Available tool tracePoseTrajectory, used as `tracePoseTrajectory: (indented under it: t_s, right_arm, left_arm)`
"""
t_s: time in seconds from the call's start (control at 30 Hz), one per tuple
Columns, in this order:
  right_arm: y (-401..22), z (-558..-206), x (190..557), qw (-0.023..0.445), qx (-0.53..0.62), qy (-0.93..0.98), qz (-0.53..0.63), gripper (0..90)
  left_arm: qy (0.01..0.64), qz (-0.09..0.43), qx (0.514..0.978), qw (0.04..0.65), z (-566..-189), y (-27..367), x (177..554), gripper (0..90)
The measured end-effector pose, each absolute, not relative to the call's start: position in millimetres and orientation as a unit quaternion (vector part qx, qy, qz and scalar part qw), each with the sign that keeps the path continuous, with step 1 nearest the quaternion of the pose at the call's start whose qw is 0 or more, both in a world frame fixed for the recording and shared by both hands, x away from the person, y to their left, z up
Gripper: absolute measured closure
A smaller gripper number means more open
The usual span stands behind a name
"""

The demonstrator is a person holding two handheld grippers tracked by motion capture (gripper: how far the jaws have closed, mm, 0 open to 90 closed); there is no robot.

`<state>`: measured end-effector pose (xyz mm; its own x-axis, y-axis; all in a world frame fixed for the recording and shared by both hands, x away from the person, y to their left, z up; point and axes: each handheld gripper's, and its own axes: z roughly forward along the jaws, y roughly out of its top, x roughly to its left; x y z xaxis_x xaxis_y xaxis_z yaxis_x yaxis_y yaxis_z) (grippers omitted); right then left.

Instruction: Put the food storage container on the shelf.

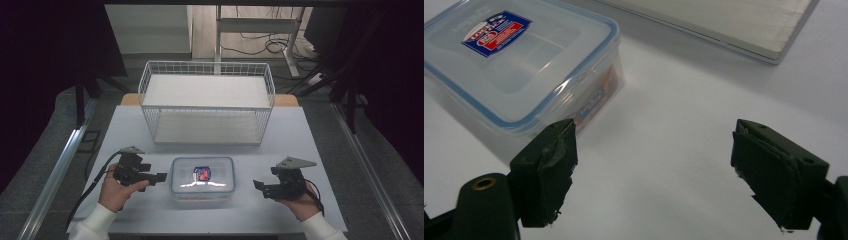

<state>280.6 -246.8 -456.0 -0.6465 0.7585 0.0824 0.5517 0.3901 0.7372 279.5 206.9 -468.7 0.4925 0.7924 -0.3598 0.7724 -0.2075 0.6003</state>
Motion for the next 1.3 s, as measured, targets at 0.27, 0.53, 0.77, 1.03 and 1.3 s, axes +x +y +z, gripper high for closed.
tracePoseTrajectory:
  t_s: [0.27,0.53,0.77,1.03,1.3]
  right_arm:
    - [-241,-455,281,0.123,0.394,0.824,0.388,18.8]
    - [-240,-456,281,0.125,0.393,0.824,0.388,18.8]
    - [-238,-456,282,0.126,0.390,0.827,0.386,18.8]
    - [-235,-457,281,0.119,0.387,0.829,0.385,18.8]
    - [-236,-458,282,0.119,0.389,0.828,0.387,18.8]
  left_arm:
    - [0.502,-0.021,0.774,0.386,-475,202,276,18.7]
    - [0.507,-0.067,0.759,0.403,-481,195,270,19.0]
    - [0.514,-0.112,0.740,0.419,-492,190,269,18.3]
    - [0.519,-0.172,0.716,0.435,-510,185,281,18.5]
    - [0.520,-0.191,0.715,0.427,-520,180,285,19.7]
